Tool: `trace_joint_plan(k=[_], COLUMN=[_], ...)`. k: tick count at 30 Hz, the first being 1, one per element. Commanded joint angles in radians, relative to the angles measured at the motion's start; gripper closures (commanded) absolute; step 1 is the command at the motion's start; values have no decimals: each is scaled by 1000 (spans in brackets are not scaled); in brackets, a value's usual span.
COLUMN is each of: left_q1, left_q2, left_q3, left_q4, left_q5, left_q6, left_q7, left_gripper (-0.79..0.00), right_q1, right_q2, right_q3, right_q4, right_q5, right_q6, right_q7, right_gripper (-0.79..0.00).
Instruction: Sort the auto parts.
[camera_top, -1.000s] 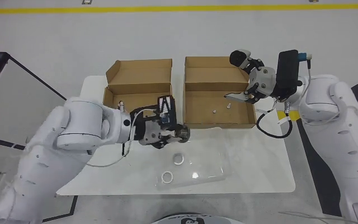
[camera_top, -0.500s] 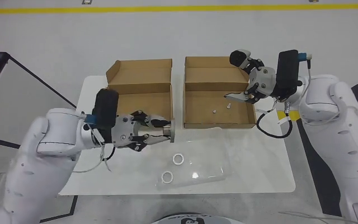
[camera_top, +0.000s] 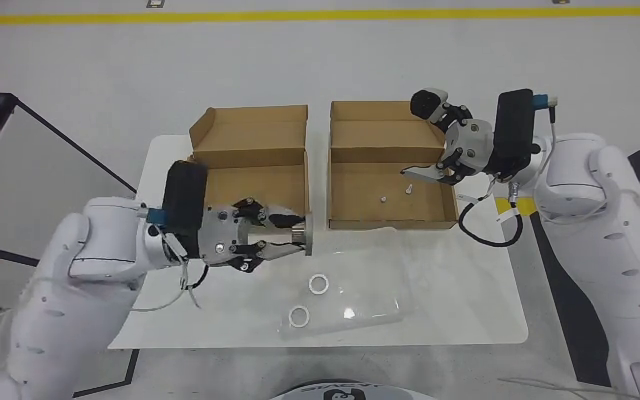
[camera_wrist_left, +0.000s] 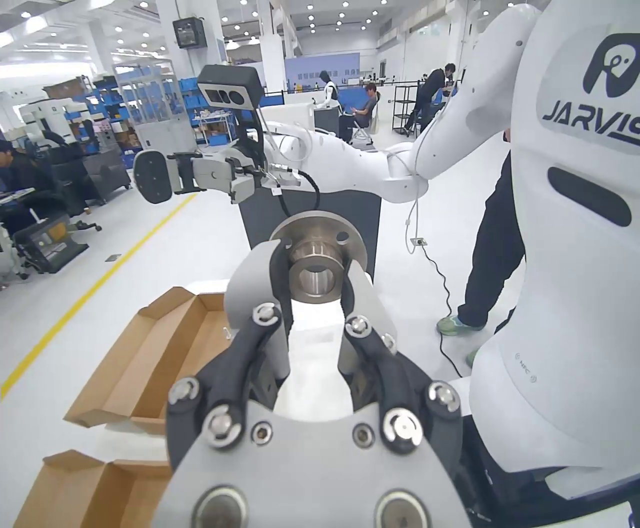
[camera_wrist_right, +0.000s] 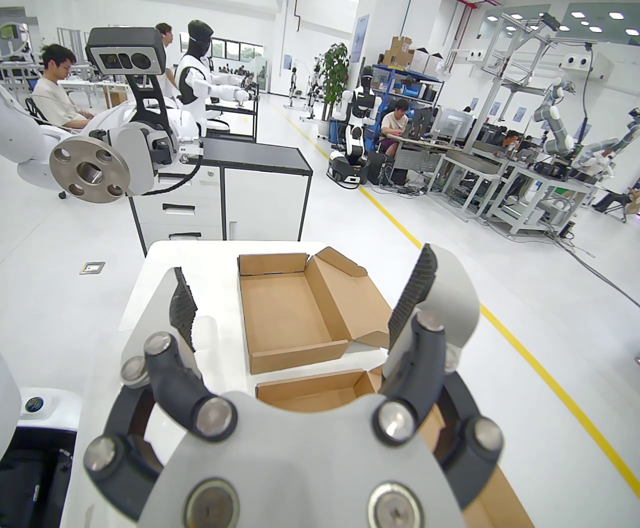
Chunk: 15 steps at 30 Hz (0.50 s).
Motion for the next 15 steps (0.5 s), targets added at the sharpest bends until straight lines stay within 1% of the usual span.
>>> trace_joint_plan(k=[1, 2, 4, 6, 15], left_q1=[0, 7, 28, 36, 6], left_q2=[0, -2, -8, -13, -34], left_q3=[0, 5, 27, 53, 147], left_q4=[0, 1, 17, 23, 11], left_q5=[0, -19, -112, -188, -333], left_q6=[0, 11, 0, 0, 0], left_q7=[0, 26, 118, 184, 339], left_gripper=[0, 0, 0, 0, 0], right_q1=[0, 0, 0, 0, 0], right_q2=[0, 0, 0, 0, 0], right_q3=[0, 0, 0, 0, 0], right_q4=[0, 0, 0, 0, 0], right_q5=[0, 0, 0, 0, 0], right_q6=[0, 0, 0, 0, 0], right_q7=[0, 0, 0, 0, 0], right_gripper=[-785, -785, -785, -785, -785])
